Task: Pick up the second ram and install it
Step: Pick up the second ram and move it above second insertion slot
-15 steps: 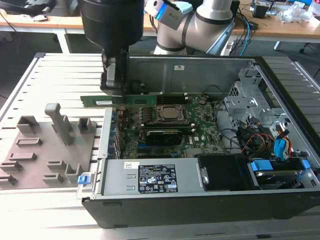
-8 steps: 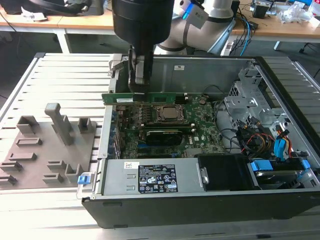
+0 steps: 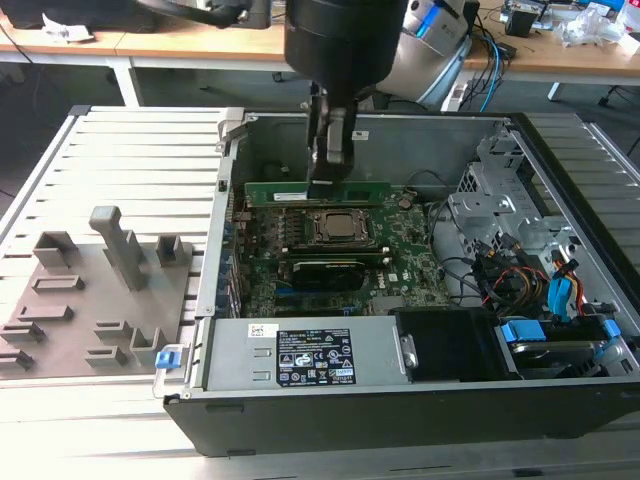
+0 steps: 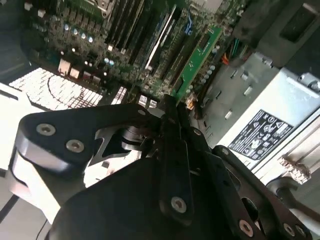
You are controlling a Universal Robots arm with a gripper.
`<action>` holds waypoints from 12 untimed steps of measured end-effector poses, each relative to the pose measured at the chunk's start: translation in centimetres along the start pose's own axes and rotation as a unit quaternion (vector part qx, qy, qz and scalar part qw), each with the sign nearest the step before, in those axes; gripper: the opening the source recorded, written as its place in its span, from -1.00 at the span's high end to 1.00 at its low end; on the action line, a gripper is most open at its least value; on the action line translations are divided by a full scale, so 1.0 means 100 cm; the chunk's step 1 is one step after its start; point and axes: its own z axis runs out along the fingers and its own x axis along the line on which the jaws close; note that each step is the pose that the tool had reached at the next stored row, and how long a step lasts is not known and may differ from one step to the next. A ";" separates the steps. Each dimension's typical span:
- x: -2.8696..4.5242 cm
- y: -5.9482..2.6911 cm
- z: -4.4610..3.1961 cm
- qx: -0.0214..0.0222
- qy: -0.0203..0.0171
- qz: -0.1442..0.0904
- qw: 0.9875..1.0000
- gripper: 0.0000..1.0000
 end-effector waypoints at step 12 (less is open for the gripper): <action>-0.0614 -0.0499 0.0103 -0.002 -0.001 0.000 1.000 0.73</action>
